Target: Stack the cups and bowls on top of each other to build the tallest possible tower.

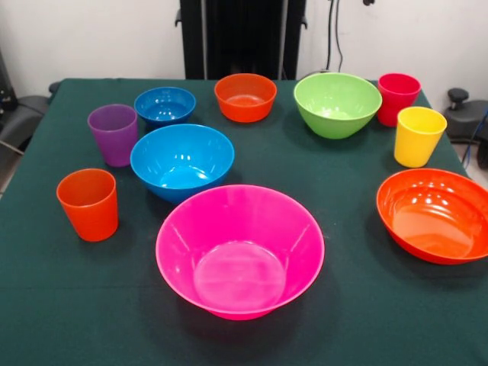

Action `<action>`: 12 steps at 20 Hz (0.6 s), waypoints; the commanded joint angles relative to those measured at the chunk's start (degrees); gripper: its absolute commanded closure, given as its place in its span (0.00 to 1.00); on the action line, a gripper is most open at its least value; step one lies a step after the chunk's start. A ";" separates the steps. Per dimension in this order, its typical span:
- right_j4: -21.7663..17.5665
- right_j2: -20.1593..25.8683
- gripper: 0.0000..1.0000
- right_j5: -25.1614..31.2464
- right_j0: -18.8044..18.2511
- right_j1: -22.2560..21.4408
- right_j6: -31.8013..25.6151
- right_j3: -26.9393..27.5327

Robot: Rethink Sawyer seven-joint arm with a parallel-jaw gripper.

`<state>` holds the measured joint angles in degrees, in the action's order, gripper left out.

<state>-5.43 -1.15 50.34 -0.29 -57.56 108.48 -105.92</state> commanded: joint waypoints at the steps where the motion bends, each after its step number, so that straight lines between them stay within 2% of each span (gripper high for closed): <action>1: -5.45 3.99 0.00 3.15 -1.41 2.13 -4.20 2.06; 12: -5.56 3.70 0.00 1.23 -1.27 1.81 -2.69 0.50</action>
<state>-6.60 -1.06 50.52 -0.73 -57.57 108.48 -105.49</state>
